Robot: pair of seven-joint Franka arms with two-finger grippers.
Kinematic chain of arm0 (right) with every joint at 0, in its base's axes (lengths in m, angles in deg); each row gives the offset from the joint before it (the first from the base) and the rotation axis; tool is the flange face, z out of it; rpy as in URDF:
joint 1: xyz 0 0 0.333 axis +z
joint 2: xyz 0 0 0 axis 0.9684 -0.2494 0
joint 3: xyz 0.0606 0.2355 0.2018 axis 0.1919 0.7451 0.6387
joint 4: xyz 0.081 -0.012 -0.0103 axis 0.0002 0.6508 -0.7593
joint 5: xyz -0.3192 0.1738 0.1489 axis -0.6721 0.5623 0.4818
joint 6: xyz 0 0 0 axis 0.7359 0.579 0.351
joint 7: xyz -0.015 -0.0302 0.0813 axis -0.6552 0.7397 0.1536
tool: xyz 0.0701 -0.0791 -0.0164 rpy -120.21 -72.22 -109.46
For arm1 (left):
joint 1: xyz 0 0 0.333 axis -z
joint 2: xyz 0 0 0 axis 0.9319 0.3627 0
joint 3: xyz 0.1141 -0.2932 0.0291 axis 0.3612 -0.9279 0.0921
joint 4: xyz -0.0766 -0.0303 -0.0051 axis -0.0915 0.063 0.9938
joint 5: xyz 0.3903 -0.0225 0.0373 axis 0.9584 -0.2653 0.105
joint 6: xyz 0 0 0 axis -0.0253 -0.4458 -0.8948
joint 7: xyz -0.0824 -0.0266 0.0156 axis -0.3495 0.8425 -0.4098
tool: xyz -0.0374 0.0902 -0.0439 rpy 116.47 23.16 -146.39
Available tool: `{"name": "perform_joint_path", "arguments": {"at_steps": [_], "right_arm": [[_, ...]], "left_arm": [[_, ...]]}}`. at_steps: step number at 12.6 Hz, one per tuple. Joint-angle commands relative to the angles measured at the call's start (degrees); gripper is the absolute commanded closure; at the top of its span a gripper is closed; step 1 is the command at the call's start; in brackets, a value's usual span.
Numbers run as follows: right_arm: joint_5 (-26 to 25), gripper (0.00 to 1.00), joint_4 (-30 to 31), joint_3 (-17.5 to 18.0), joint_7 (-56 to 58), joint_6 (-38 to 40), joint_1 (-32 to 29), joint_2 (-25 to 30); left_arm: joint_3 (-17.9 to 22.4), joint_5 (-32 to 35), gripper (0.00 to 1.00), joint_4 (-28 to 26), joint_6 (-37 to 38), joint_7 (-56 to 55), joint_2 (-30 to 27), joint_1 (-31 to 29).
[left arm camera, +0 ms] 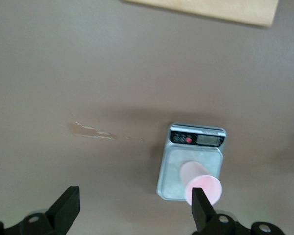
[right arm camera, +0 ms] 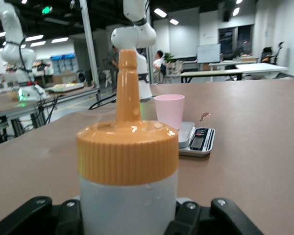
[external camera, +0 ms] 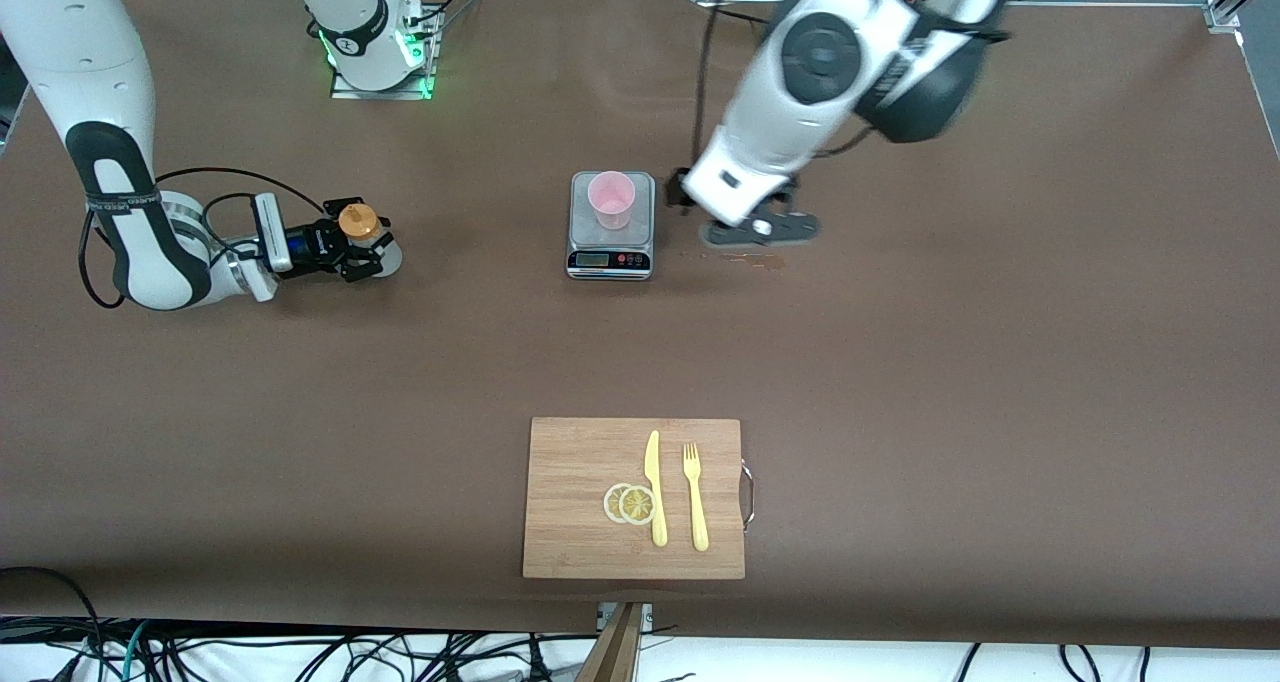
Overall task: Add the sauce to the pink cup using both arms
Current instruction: 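Release the cup on the scale while the right gripper lifts the bottle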
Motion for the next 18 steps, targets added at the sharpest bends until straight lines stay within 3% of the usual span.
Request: {"name": "perform_joint_path", "arguments": {"at_steps": [1,6,9,11,14,18], "right_arm": [[-1.11,0.75,0.91,-1.90,-6.20,-3.88,5.26,7.33],[-3.58,0.75,3.19,-1.90,-20.16,-16.37,14.75,16.30],[-7.18,0.75,2.93,-2.08,-33.77,-21.29,20.03,18.85],[-12.70,0.75,2.66,-1.47,-44.68,-24.63,22.84,21.48],[-17.54,0.74,3.10,0.81,-55.24,-29.11,27.15,24.38],[-27.73,0.74,3.19,8.01,-72.19,-33.69,29.00,26.68]], "left_arm": [[-0.66,2.85,0.00,1.30,5.69,5.81,-3.70,-9.19],[-1.28,4.90,0.00,2.10,11.41,23.53,-5.82,-23.88],[-1.28,10.07,0.00,3.33,13.44,36.54,-5.82,-29.60],[-1.28,10.52,0.00,3.68,14.40,42.62,-5.82,-32.85],[-1.19,11.92,0.00,6.05,17.03,48.07,-5.73,-35.50],[-1.02,13.51,0.00,7.99,19.24,49.50,-4.68,-35.24]]}}
